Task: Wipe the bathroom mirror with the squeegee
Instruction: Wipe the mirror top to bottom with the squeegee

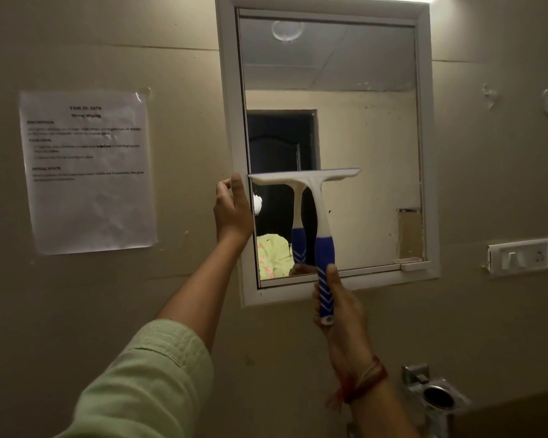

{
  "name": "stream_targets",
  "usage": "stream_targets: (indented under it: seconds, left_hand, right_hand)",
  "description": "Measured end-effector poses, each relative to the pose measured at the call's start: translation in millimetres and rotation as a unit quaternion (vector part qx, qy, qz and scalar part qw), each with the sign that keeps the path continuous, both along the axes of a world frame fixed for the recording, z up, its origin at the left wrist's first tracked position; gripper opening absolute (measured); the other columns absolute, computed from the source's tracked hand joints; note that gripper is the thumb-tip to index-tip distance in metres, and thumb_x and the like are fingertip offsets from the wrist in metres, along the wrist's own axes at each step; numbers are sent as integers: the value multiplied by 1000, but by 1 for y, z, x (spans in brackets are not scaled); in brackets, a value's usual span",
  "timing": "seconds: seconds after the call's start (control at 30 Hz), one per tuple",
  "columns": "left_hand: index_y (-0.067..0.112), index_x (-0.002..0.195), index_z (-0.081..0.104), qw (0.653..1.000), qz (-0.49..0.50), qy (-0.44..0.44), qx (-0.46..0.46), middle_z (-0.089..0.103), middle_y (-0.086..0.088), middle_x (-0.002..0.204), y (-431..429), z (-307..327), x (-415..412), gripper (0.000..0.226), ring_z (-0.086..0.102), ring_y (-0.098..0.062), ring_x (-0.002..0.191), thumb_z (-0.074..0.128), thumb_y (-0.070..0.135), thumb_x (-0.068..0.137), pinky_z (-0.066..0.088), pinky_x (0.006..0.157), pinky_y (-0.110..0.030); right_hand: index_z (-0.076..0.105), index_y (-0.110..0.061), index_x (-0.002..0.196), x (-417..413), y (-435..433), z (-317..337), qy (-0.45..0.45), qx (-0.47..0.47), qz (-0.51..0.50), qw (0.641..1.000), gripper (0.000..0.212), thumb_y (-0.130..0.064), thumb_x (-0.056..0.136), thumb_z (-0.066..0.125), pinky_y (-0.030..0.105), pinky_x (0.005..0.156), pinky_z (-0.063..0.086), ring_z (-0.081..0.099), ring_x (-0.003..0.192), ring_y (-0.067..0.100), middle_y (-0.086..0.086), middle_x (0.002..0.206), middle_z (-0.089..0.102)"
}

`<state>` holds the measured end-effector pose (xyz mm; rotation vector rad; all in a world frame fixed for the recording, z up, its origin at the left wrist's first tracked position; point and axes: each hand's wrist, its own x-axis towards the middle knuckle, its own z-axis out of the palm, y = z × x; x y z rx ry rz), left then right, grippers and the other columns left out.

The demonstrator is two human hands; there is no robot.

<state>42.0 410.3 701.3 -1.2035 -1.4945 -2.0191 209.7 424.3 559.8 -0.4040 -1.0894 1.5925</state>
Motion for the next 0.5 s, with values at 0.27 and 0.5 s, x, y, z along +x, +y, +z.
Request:
stream_targets:
  seconds: [0.27,0.5]
  left_hand:
    - [8,108,46,1000,1,0,3,50,7,76,-1,0,0,45,48,-2,68,25,46,95,36,52,-11]
    - [8,109,45,1000,-8,0,4,55,1,80,-1,0,0,45,53,-9,71,25,46,95,41,55,-13]
  right_hand:
    - [62,-14,84,-5,-4,-17,-8,-14,-10,1000,55,-63,58,64,25,54,42,54,61,13,3,71,61]
    - [63,-16,81,-2,-1,-9,-6,6,-18,1000,48,-59,60,61,24,51,42,54,58,11,-1,68,63]
